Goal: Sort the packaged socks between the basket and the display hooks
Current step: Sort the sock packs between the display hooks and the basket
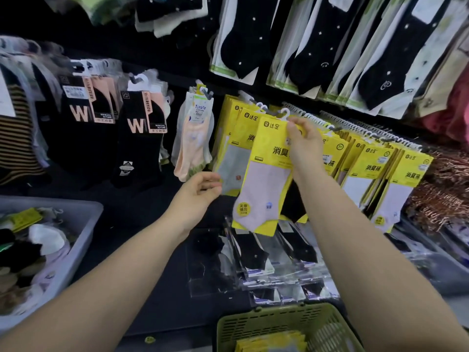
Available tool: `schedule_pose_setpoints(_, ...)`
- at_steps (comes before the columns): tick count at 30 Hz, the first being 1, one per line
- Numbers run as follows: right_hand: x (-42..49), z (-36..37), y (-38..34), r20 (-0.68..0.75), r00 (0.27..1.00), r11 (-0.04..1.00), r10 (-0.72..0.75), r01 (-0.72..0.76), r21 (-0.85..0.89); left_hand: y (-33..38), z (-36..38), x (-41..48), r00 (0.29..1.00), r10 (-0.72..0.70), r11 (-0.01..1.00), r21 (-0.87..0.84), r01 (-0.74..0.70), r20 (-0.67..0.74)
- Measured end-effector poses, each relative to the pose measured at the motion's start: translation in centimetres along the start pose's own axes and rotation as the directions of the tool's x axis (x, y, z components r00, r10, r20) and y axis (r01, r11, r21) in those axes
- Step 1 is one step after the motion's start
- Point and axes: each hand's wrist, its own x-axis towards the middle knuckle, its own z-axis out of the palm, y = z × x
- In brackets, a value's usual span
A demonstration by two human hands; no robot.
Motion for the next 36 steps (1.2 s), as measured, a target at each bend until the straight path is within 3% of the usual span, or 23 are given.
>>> schedule_pose_setpoints(3,1.3,1.5,-0.4,0.062,0.997,0.995,-0.043,0.048,-0.086,-0.1,-0.6,-0.2,1.0,-0.02,1.0,0.01,0.021,-0.007)
schedule_pose_setpoints(6,2.4,3.1,-0.2,0.04,0.999,0.996,0.023,-0.02,-0.085,-0.1,-1.1,-0.3,0.999,-0.046,0.999,0.023,0.046,-0.006)
schedule_pose_setpoints(9,3.3,4.4,0.5,-0.12,0.986,0.984,0.119,-0.134,-0.118,-0.1,-1.3,-0.3,0.998,-0.061,0.998,0.029,0.061,0.007)
schedule_pose_setpoints(12,2.4,5.1,1.5,-0.267,0.963,0.966,0.026,-0.093,-0.242,-0.3,-1.3,-0.2,0.998,-0.061,0.998,0.035,0.06,0.022)
schedule_pose_setpoints(16,1.4,6.4,3.3,-0.089,0.989,0.932,-0.114,0.076,-0.355,-0.7,-1.2,0.1,0.997,-0.073,0.996,0.057,0.071,0.037)
schedule_pose_setpoints(20,3.1,7.5,3.1,0.16,0.987,0.911,0.005,0.062,-0.409,-1.2,-1.4,0.2,0.994,-0.098,0.993,0.077,0.094,0.05)
schedule_pose_setpoints(25,4.6,8.1,2.6,0.318,0.939,0.841,0.134,0.061,-0.537,-1.2,-1.6,0.8,0.993,-0.101,0.99,0.108,0.095,0.055)
schedule_pose_setpoints(30,2.9,6.6,3.1,0.355,0.927,0.91,0.119,0.041,-0.412,-0.8,-0.7,1.2,0.993,-0.103,0.989,0.109,0.097,0.052)
schedule_pose_setpoints(36,-2.7,3.0,6.4,0.427,0.875,0.957,0.228,-0.121,-0.263,-2.2,1.1,0.4,0.988,-0.131,0.984,0.131,0.12,0.077)
